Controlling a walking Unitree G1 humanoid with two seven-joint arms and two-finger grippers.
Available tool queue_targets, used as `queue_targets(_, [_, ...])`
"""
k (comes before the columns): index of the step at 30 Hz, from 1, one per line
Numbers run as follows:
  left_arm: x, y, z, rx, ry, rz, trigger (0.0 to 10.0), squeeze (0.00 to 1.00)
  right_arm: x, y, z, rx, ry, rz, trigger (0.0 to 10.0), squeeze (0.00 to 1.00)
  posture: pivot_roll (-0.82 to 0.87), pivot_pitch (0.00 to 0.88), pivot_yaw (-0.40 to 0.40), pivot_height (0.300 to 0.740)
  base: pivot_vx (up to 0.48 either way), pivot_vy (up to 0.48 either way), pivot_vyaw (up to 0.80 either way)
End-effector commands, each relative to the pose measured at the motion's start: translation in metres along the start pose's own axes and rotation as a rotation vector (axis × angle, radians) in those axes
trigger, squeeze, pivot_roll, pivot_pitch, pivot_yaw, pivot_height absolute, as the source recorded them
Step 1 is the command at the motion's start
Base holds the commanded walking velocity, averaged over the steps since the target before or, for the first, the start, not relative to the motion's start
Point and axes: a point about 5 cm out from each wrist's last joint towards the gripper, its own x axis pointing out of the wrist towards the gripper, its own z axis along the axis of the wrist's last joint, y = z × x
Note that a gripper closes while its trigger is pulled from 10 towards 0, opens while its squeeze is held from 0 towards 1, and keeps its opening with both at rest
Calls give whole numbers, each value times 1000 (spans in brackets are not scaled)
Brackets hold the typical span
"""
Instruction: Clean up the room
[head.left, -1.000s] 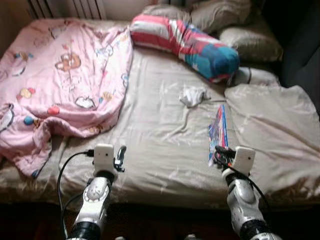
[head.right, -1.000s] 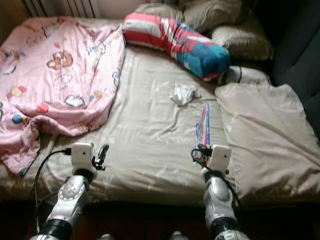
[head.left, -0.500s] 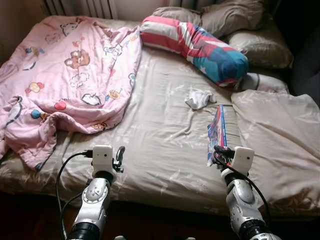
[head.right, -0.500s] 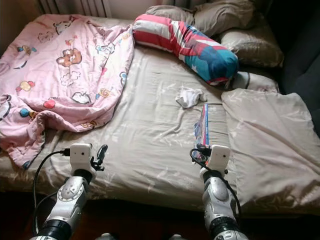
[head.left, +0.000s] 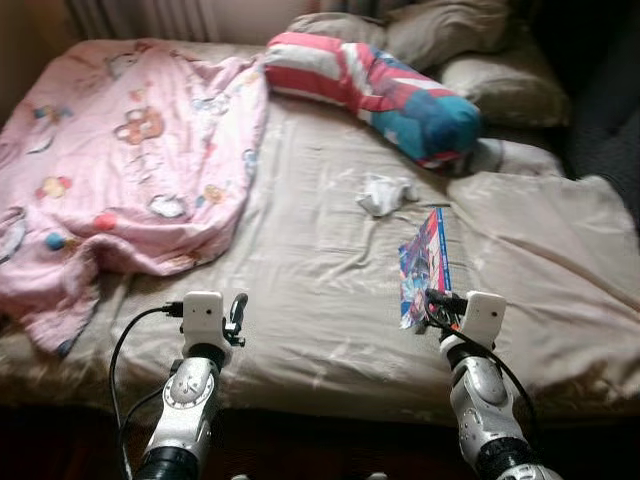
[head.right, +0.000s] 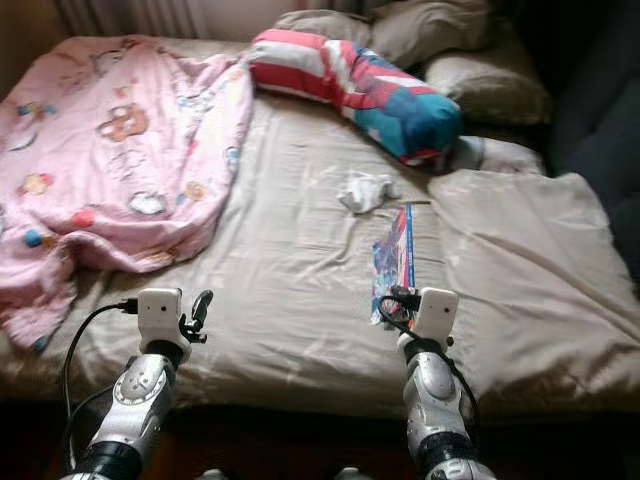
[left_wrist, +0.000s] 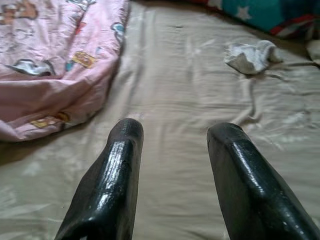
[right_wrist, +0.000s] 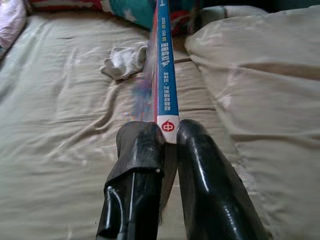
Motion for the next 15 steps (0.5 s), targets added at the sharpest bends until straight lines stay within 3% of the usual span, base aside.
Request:
queue_targets(1, [-4,3,-3,13,5,7,10000,0,2,2,8,-1,-46,8,10000,0,-18,192,-29,740,0,0,0])
queue_targets(15, [-4,3,-3,0,5,2,10000,0,2,2,7,-3,-42,10,10000,0,-18,183,-27,740,0,0,0])
